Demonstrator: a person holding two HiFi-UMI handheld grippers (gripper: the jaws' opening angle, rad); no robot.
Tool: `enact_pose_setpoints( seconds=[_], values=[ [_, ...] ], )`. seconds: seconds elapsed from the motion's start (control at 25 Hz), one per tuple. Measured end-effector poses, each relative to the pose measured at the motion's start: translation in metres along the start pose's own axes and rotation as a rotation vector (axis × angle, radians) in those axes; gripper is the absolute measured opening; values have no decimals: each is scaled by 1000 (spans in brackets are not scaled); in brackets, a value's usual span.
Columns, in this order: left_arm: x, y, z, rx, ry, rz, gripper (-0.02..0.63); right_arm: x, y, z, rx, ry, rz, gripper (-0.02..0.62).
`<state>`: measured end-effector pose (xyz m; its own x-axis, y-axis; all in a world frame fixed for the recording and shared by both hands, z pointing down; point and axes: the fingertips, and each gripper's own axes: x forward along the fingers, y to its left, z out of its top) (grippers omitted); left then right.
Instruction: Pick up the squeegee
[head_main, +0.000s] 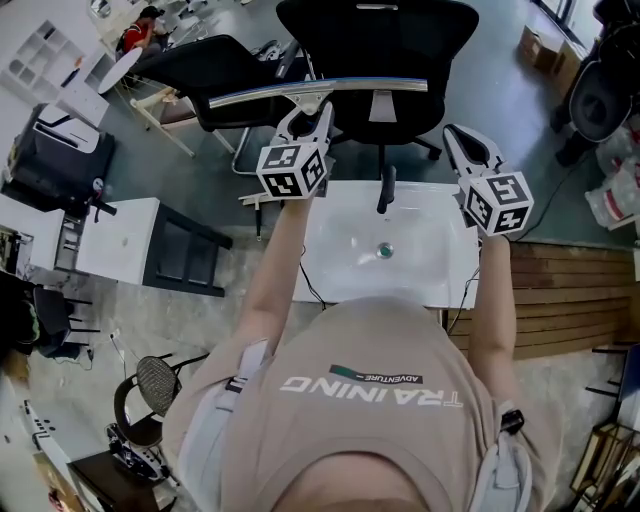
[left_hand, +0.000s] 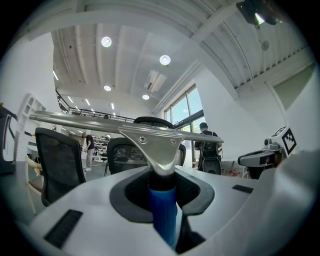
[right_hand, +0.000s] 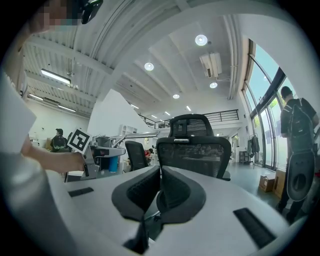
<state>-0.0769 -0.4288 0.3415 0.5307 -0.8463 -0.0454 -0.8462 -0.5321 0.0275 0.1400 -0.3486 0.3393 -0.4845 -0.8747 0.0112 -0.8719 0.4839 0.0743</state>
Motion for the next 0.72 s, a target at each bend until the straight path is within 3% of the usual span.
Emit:
enact_pose_setpoints(
  seconds=[0.72],
  values=[
    [8, -7, -3, 7, 16, -27, 98, 0, 1, -9, 7, 18, -1, 37]
  ],
)
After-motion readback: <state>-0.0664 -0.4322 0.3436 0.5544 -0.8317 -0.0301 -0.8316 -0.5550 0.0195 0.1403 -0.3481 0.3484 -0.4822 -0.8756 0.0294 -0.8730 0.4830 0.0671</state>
